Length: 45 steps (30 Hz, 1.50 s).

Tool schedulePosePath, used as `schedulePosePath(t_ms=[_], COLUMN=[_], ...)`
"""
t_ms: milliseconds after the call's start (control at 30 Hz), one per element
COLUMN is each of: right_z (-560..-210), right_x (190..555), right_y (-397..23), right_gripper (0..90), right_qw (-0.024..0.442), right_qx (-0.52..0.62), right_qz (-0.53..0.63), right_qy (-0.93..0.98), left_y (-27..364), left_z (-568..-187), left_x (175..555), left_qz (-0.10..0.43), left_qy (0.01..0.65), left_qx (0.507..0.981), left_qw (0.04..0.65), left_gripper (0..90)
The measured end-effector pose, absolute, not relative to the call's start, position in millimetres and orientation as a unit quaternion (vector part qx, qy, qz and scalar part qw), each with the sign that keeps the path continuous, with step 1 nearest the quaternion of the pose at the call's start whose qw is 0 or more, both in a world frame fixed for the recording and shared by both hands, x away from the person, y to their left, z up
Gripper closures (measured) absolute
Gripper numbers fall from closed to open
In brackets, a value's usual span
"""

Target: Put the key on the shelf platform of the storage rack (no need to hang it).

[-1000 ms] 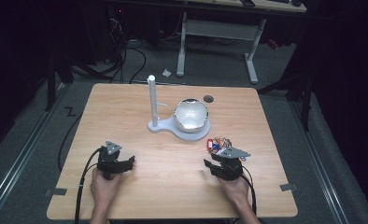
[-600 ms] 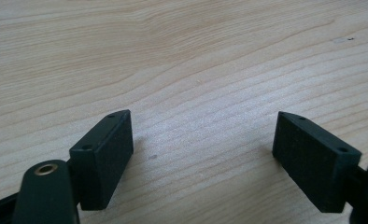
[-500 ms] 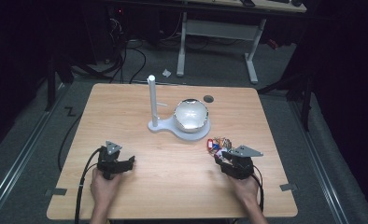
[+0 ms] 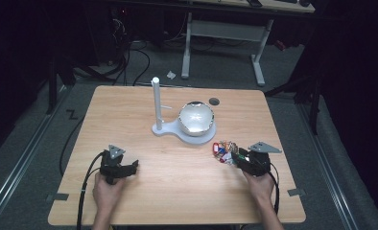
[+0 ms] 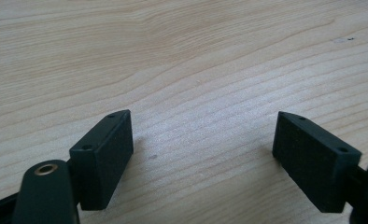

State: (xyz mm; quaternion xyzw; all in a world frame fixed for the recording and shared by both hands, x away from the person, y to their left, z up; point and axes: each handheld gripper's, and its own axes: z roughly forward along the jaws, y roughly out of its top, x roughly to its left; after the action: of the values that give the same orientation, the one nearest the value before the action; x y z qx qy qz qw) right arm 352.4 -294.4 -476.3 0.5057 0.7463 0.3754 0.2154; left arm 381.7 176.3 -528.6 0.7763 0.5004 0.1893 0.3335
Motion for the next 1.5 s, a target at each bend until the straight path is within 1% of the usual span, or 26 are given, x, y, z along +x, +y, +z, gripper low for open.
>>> schedulePosePath(t_ms=[133, 333, 500, 700, 1233, 1400, 1433, 1467, 1500], right_z=[-473, -473, -479, -484, -500, -505, -507, -507, -508], right_x=[359, 373, 388, 401, 418, 421, 422, 422, 422], right_y=[-300, -305, -309, -309, -308, -308, -308, -308, -308], right_gripper=[60.2, 60.4, 63.1, 63.1, 63.3, 65.7, 68.1, 68.1, 71.7], right_qw=[0.219, 0.211, 0.192, 0.182, 0.159, 0.153, 0.148, 0.148, 0.142], right_qx=[0.511, 0.521, 0.537, 0.545, 0.562, 0.566, 0.567, 0.567, 0.567], right_qz=[0.375, 0.364, 0.355, 0.341, 0.318, 0.31, 0.306, 0.306, 0.311], right_qy=[0.742, 0.742, 0.741, 0.744, 0.747, 0.749, 0.75, 0.75, 0.749], left_y=[176, 176, 176, 176, 176, 176, 176, 176, 176], left_z=[-529, -529, -529, -529, -529, -529, -529, -529, -529], left_x=[382, 382, 382, 382, 382, 382, 382, 382, 382], left_qz=[0.19, 0.19, 0.189, 0.189, 0.189, 0.19, 0.19, 0.19, 0.19], left_qy=[0.501, 0.501, 0.501, 0.501, 0.5, 0.501, 0.501, 0.501, 0.501], left_qx=[0.776, 0.775, 0.776, 0.776, 0.776, 0.776, 0.776, 0.776, 0.776], left_qw=[0.334, 0.334, 0.334, 0.334, 0.334, 0.334, 0.334, 0.334, 0.334], left_gripper=[20.7, 20.7, 20.8, 20.7, 20.7, 20.7, 20.7, 20.7, 20.7])
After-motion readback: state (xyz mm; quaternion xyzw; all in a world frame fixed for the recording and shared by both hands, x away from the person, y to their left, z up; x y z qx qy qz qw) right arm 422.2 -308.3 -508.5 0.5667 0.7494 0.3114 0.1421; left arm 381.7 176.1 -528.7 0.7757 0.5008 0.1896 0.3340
